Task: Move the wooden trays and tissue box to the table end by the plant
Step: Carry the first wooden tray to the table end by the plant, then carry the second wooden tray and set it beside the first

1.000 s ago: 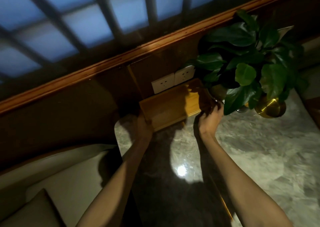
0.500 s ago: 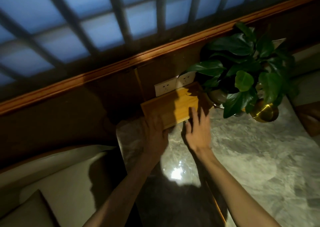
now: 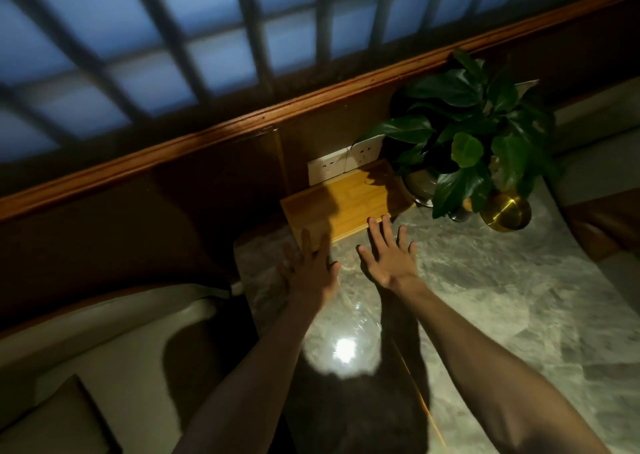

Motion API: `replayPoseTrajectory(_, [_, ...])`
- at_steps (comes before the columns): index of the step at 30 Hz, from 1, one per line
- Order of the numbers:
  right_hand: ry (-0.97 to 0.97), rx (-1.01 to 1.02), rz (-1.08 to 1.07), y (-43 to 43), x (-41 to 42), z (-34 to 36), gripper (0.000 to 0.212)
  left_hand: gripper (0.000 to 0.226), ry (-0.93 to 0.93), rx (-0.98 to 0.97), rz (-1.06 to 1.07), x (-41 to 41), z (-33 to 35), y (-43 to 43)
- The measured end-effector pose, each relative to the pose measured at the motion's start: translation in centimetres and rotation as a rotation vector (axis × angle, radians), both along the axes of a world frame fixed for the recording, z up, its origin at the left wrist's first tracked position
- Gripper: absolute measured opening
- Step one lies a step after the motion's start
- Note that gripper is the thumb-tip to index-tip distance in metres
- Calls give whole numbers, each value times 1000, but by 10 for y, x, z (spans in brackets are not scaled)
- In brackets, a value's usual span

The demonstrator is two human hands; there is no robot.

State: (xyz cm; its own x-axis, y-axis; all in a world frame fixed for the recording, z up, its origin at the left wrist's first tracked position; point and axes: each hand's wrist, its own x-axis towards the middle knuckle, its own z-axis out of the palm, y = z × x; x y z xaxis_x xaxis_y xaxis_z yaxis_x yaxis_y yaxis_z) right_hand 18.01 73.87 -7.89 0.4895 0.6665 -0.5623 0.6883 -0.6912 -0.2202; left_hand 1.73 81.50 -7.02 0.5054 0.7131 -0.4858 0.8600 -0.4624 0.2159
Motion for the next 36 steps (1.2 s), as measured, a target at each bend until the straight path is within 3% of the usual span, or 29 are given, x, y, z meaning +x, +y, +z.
replayPoseTrajectory(4, [102,-108,-56,2,20,49,58,63,-23,-218,45,-2,38,25])
replayPoseTrajectory(7, [60,28,-122,-21,15,90,43,50,-57,-16,-99,-9,74,7])
replayPoseTrajectory(10, [-36,139,-254,-76,-1,133,43,28,-163,112,-205,-11,115,-41])
replayPoseTrajectory(15, [-151,299,-585,-230,-20,186,40,28,-87,225,-605,11,179,-170])
replayPoseTrajectory(22, [-396,349,-1041,-517,-98,224,38,27,-380,45,-867,41,217,-393])
replayPoseTrajectory(27, [-366,310,-1354,-704,-195,229,32,27,-317,-71,-1068,27,225,-548])
replayPoseTrajectory(30, [-436,288,-1397,-778,-254,237,31,28,-317,-87,-1138,8,218,-619])
replayPoseTrajectory(33, [-297,337,-1483,-843,-293,228,13,25,-316,-84,-1182,-10,202,-681])
replayPoseTrajectory(36, [-247,326,-1538,-897,-313,225,22,26,-272,-105,-1211,-28,190,-729])
